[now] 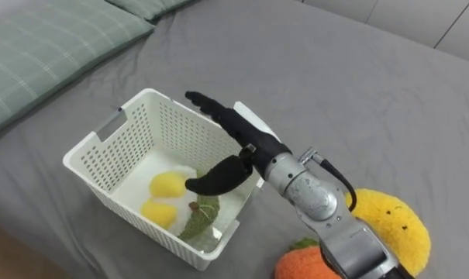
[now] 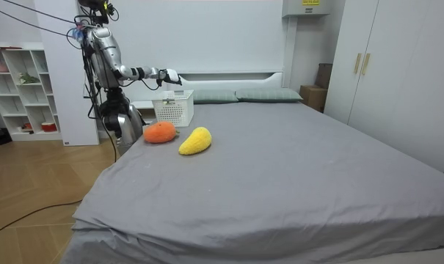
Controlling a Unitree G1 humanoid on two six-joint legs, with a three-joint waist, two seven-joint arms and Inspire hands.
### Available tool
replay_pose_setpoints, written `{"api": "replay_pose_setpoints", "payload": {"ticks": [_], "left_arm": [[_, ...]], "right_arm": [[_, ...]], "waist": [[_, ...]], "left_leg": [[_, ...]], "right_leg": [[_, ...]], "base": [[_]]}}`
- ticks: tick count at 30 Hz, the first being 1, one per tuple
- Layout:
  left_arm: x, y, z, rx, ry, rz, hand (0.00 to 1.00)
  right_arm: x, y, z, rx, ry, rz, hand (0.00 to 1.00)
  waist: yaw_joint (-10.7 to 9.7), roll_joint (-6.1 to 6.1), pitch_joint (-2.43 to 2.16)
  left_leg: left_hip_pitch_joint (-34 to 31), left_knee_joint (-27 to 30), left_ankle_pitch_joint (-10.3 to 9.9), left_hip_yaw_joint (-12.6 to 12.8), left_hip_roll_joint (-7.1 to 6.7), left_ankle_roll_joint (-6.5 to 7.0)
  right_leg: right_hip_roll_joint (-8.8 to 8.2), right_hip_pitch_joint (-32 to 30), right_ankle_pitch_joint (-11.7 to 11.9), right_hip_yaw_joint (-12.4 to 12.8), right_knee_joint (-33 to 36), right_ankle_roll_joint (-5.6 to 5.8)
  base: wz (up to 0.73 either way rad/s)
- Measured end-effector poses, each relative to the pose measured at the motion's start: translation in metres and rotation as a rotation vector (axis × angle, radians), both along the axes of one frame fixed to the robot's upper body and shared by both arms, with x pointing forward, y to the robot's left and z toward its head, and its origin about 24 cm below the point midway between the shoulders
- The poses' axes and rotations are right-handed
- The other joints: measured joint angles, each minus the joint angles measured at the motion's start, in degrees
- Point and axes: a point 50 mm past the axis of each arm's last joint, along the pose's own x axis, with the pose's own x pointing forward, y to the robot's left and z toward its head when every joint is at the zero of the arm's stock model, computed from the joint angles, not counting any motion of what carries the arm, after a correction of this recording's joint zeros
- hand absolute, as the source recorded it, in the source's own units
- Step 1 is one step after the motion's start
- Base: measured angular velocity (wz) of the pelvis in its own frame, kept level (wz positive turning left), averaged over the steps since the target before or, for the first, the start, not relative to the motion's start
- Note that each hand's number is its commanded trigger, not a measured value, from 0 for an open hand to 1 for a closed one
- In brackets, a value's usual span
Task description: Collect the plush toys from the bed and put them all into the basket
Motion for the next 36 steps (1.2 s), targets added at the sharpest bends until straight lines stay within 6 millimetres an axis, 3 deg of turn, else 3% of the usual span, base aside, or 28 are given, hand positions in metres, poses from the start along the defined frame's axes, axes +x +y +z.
{"api": "replay_pose_setpoints", "payload": {"ticks": [7,12,16,24,27,29,32,36], "left_arm": [[-0.007,0.0,-0.002,0.0,0.022,0.006,0.0],[-0.012,0.0,-0.004,0.004,0.043,0.014,0.0],[-0.022,0.001,-0.005,0.006,0.069,0.023,0.0],[-0.031,0.007,-0.004,0.026,0.062,0.089,0.0],[-0.038,0.008,-0.004,0.033,0.056,0.128,0.0],[-0.044,0.01,-0.004,0.037,0.066,0.143,0.0],[-0.054,0.01,-0.005,0.039,0.091,0.15,0.0],[-0.058,0.01,-0.005,0.037,0.096,0.162,0.0]], "right_arm": [[0.001,-0.007,0.002,-0.018,-0.031,-0.049,0.0],[0.004,-0.026,0.006,0.045,-0.034,-0.144,0.0],[0.006,-0.04,0.006,0.069,-0.04,-0.228,0.0],[-0.004,-0.082,-0.015,0.042,-0.018,-0.435,0.0],[-0.005,-0.108,-0.03,-0.014,0.025,-0.538,0.0],[-0.005,-0.122,-0.035,-0.033,0.035,-0.606,0.0],[-0.006,-0.136,-0.042,-0.043,0.057,-0.682,0.0],[-0.01,-0.15,-0.053,-0.074,0.092,-0.739,0.0]], "waist": [[-2.4,0.92,-0.39],[-2.9,0.87,-0.55],[-4.8,0.75,-0.65],[-7.4,0.63,-0.78],[-7.7,0.55,-0.82],[-9.0,0.18,-0.92],[-10.3,-0.01,-0.93],[-10.4,-0.42,-1.06]], "left_leg": [[0.5,-0.1,0.0,0.3,-0.02,0.03],[0.7,-0.1,0.0,0.4,-0.04,0.03],[0.8,-0.1,0.0,0.6,0.0,0.08],[1.6,-0.8,0.0,2.2,0.12,0.21],[2.7,-1.4,0.0,2.8,0.15,0.25],[2.8,-1.5,0.0,2.8,0.21,0.32],[2.8,-1.4,-0.1,2.9,0.22,0.36],[2.8,-1.3,-0.1,3.0,0.3,0.37]], "right_leg": [[0.02,0.3,0.1,0.4,0.1,0.07],[-0.01,0.4,0.1,0.5,0.2,0.08],[-0.07,0.3,0.1,0.5,0.2,0.1],[0.0,0.4,0.2,2.0,0.2,0.19],[-0.04,0.8,0.2,2.4,0.2,0.27],[-0.08,0.9,0.2,2.2,0.2,0.3],[-0.06,0.9,0.2,2.3,0.1,0.31],[-0.07,0.9,0.2,2.3,0.1,0.31]], "base": [[-0.02],[0.0],[0.0],[-0.1],[-0.12],[0.0],[0.0],[-0.01]]}}
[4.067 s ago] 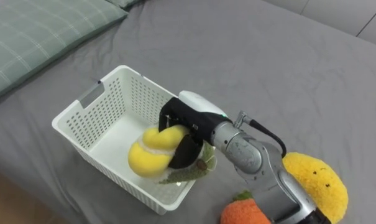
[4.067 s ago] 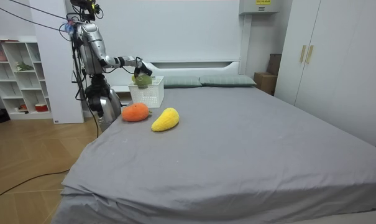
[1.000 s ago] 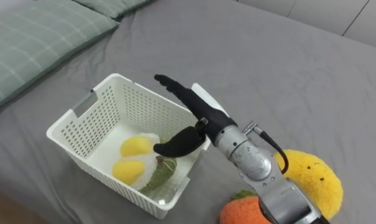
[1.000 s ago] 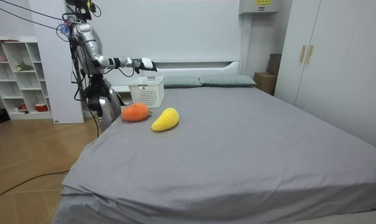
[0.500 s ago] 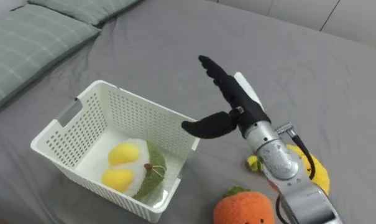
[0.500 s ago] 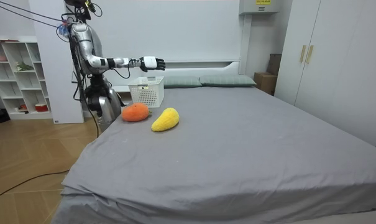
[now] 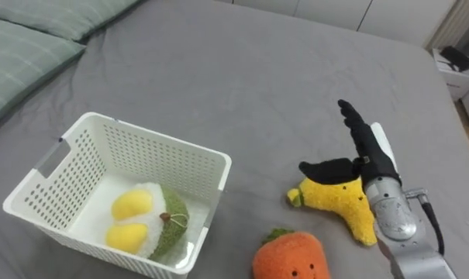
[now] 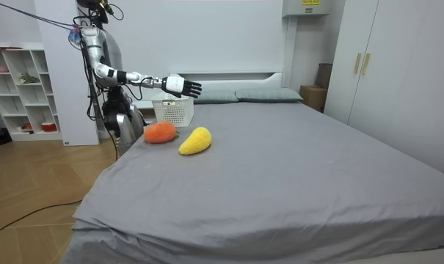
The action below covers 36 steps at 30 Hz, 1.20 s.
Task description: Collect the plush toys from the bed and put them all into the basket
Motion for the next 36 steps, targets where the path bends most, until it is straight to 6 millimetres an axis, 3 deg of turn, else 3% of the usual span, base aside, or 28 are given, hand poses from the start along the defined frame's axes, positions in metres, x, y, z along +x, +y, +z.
{"api": "replay_pose_setpoints", "payload": {"ticks": [7,11,14,17,20,25,31,36], "left_arm": [[0.001,0.008,0.006,0.023,-0.048,0.035,0.0],[0.007,0.013,0.009,0.043,-0.074,0.029,0.0],[0.01,0.016,0.011,0.068,-0.091,0.022,0.0],[0.018,0.018,0.013,0.082,-0.116,0.016,0.0],[0.031,0.017,0.015,0.095,-0.149,-0.008,0.0],[0.045,0.015,0.017,0.09,-0.206,-0.016,0.0],[0.049,0.021,0.019,0.089,-0.238,-0.007,0.0],[0.068,0.019,0.023,0.081,-0.28,-0.049,0.0]], "right_arm": [[-0.007,-0.031,-0.014,-0.032,0.072,-0.109,0.0],[-0.01,-0.047,-0.019,-0.078,0.112,-0.15,0.0],[-0.011,-0.051,-0.024,-0.083,0.127,-0.18,0.0],[-0.007,-0.057,-0.032,-0.059,0.176,-0.219,0.0],[-0.002,-0.061,-0.04,-0.079,0.226,-0.241,0.0],[0.002,-0.07,-0.046,-0.111,0.286,-0.267,0.0],[0.008,-0.085,-0.041,-0.162,0.294,-0.317,0.0],[0.013,-0.098,-0.031,-0.247,0.283,-0.335,0.0]], "waist": [[0.1,-0.48,-0.02],[0.3,-1.34,0.1],[0.3,-1.75,0.06],[0.5,-1.84,0.5],[1.2,-2.35,0.33],[1.7,-1.97,0.64],[2.1,-1.81,0.92],[2.6,-1.82,1.28]], "left_leg": [[-0.1,0.2,0.0,0.0,0.17,0.02],[-1.3,0.4,0.0,0.1,-0.07,0.01],[-2.9,0.6,0.0,0.0,-0.07,0.03],[-4.6,1.1,0.0,-0.1,0.25,0.05],[-7.5,1.4,0.2,-0.1,0.35,0.13],[-11.3,2.4,0.4,-0.6,0.36,0.24],[-13.6,2.9,0.4,-1.6,0.24,0.27],[-17.5,4.1,0.6,-2.3,0.09,0.36]], "right_leg": [[-0.07,0.0,0.0,-0.1,0.0,0.0],[-0.04,-1.0,0.0,-0.1,0.0,0.0],[-0.04,-2.6,0.0,-0.1,0.1,-0.02],[0.02,-4.1,0.3,-0.1,0.1,-0.01],[0.11,-6.9,0.8,-0.2,0.1,-0.19],[0.02,-9.9,1.2,-1.2,-0.1,-0.23],[-0.11,-11.8,1.2,-2.4,-0.1,-0.22],[-0.35,-14.8,1.2,-3.4,0.0,-0.24]], "base": [[0.0],[0.0],[0.0],[0.0],[0.01],[0.08],[0.1],[0.09]]}}
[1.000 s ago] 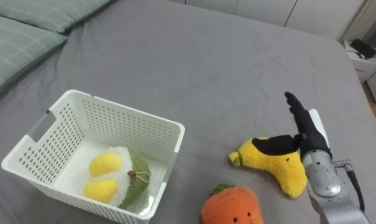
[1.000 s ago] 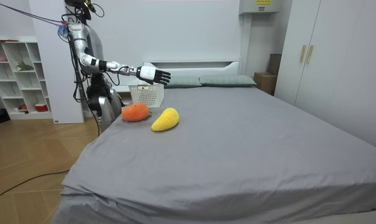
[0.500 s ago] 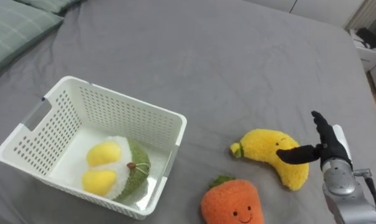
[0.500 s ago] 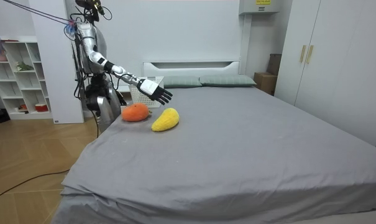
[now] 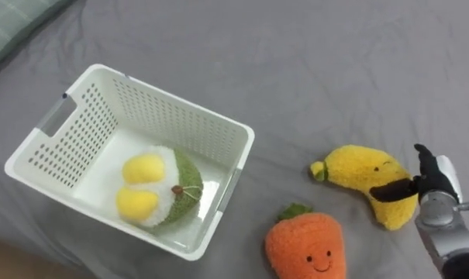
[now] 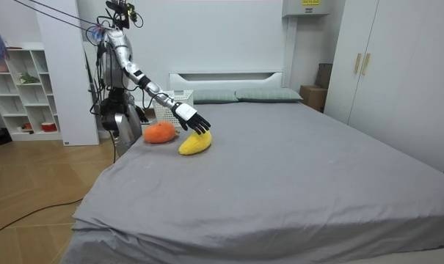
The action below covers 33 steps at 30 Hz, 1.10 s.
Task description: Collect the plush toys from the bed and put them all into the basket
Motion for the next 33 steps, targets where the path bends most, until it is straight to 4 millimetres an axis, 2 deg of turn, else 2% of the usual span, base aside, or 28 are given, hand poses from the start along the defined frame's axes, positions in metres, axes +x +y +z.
{"api": "replay_pose_setpoints", "payload": {"ticks": [6,8,13,16,17,18,24,29,33], "left_arm": [[0.015,-0.013,-0.001,-0.026,-0.029,-0.083,0.0],[0.016,-0.014,-0.002,-0.033,-0.024,-0.091,0.0],[0.017,-0.015,-0.003,-0.05,-0.02,-0.067,0.0],[0.02,-0.016,-0.003,-0.05,-0.026,-0.072,0.0],[0.02,-0.015,-0.002,-0.05,-0.028,-0.072,0.0],[0.021,-0.015,-0.002,-0.05,-0.03,-0.073,0.0],[0.022,-0.016,-0.002,-0.05,-0.034,-0.075,0.0],[0.021,-0.018,-0.003,-0.057,-0.026,-0.091,0.0],[0.022,-0.019,-0.003,-0.063,-0.025,-0.1,0.0]], "right_arm": [[-0.009,-0.002,-0.011,-0.038,0.083,0.011,0.0],[-0.009,-0.004,-0.012,-0.059,0.102,0.011,0.0],[-0.001,-0.005,-0.005,-0.08,0.089,0.002,0.0],[0.005,-0.004,0.0,-0.09,0.069,0.003,0.0],[0.006,-0.004,0.001,-0.094,0.065,0.005,0.58],[0.006,-0.005,0.001,-0.101,0.068,0.009,1.0],[0.006,-0.005,0.001,-0.123,0.076,0.023,1.0],[0.0,-0.017,0.003,-0.168,0.088,-0.006,1.0],[0.0,-0.016,0.003,-0.185,0.1,0.008,1.0]], "waist": [[1.2,-0.04,0.48],[1.7,0.17,0.94],[2.0,0.55,1.22],[2.2,0.6,1.24],[2.3,0.6,1.23],[2.4,0.6,1.23],[2.6,0.73,1.22],[2.6,1.49,1.18],[2.5,1.85,1.11]], "left_leg": [[-1.7,0.1,0.4,-1.0,-0.3,0.1],[-2.0,0.1,0.5,-1.0,-0.37,0.17],[-3.2,0.2,0.6,-1.0,-0.4,0.22],[-4.0,0.2,0.8,-1.2,-0.43,0.19],[-4.3,0.2,0.8,-1.2,-0.44,0.19],[-4.3,0.2,0.8,-1.2,-0.45,0.19],[-4.5,0.2,0.8,-1.6,-0.51,0.2],[-4.5,0.2,0.8,-1.7,-0.52,0.2],[-4.5,0.1,0.9,-1.5,-0.46,0.11]], "right_leg": [[-0.34,-1.1,0.0,-1.3,0.0,0.0],[-0.5,-1.3,0.0,-1.4,0.0,0.02],[-0.54,-2.6,0.0,-1.4,0.2,0.04],[-0.49,-3.4,0.0,-1.6,0.2,0.03],[-0.47,-3.6,0.0,-1.6,0.2,0.03],[-0.47,-3.7,0.0,-1.6,0.2,0.03],[-0.48,-3.8,0.0,-1.7,0.1,0.03],[-0.46,-3.7,0.0,-1.9,0.0,0.03],[-0.52,-3.8,0.0,-1.9,0.1,0.01]], "base": [[0.12],[0.0],[0.0],[0.02],[0.0],[0.03],[0.0],[0.0],[0.0]]}}
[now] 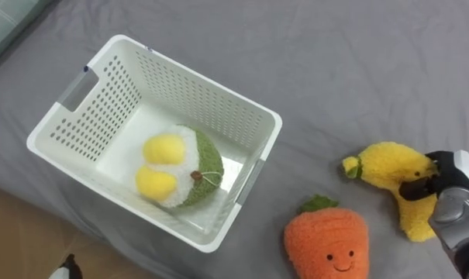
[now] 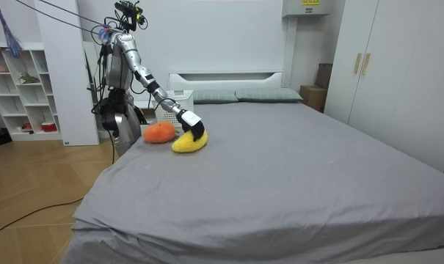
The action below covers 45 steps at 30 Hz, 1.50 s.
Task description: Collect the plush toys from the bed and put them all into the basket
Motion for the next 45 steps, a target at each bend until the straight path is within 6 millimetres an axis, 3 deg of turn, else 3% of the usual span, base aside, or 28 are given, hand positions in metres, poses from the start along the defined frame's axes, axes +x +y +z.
{"api": "replay_pose_setpoints", "payload": {"ticks": [19,25,30,33,35,38,42,45], "left_arm": [[0.002,-0.003,0.001,-0.049,-0.017,0.02,0.0],[-0.007,-0.001,-0.001,-0.05,-0.005,0.03,0.0],[-0.01,0.001,-0.001,-0.047,-0.003,0.035,0.0],[-0.015,0.005,-0.001,-0.029,0.003,0.042,0.0],[-0.027,0.01,-0.002,-0.016,0.02,0.071,0.0],[-0.035,0.01,-0.003,-0.014,0.038,0.073,0.0],[-0.04,0.01,-0.004,-0.016,0.043,0.089,0.0],[-0.042,0.007,-0.004,-0.01,0.035,0.105,0.0]], "right_arm": [[-0.004,0.0,-0.004,-0.03,0.044,0.051,1.0],[-0.001,0.003,-0.002,-0.04,0.049,0.091,1.0],[0.014,0.013,0.01,-0.034,-0.023,0.151,1.0],[0.024,0.023,0.021,-0.02,-0.08,0.208,1.0],[0.028,0.035,0.033,-0.017,-0.159,0.275,1.0],[0.027,0.045,0.042,-0.021,-0.22,0.325,1.0],[0.023,0.055,0.046,-0.037,-0.245,0.396,1.0],[0.025,0.065,0.055,-0.031,-0.275,0.451,1.0]], "waist": [[-0.1,0.82,-0.33],[0.0,0.75,-0.35],[-0.6,0.59,-0.45],[-1.6,0.22,-0.74],[-3.2,-0.42,-1.36],[-3.7,-0.77,-2.02],[-3.9,-0.65,-2.17],[-4.3,0.1,-2.24]], "left_leg": [[0.2,0.1,0.3,0.0,-0.02,0.02],[2.5,-0.5,0.3,0.7,0.06,0.01],[5.1,-1.0,0.4,1.8,0.15,0.07],[6.9,-1.4,0.4,2.3,0.2,0.09],[9.0,-2.4,0.6,2.4,0.13,0.11],[11.6,-3.1,0.6,2.6,0.12,0.12],[14.2,-4.1,0.6,2.6,0.04,0.15],[15.1,-4.3,0.6,2.9,0.05,0.17]], "right_leg": [[-0.21,0.2,0.1,-0.3,0.2,-0.08],[-0.12,1.8,0.0,0.5,0.7,-0.07],[-0.34,3.6,0.0,1.7,0.8,-0.07],[-0.34,5.0,0.0,2.0,0.9,-0.06],[-0.09,6.6,0.0,2.0,0.7,-0.04],[-0.01,9.0,0.0,2.3,0.6,0.01],[0.12,11.4,0.1,3.1,-0.1,0.2],[0.04,12.4,0.2,3.6,0.0,0.22]], "base": [[0.0],[-0.05],[-0.12],[-0.1],[0.0],[-0.04],[-0.05],[-0.08]]}}
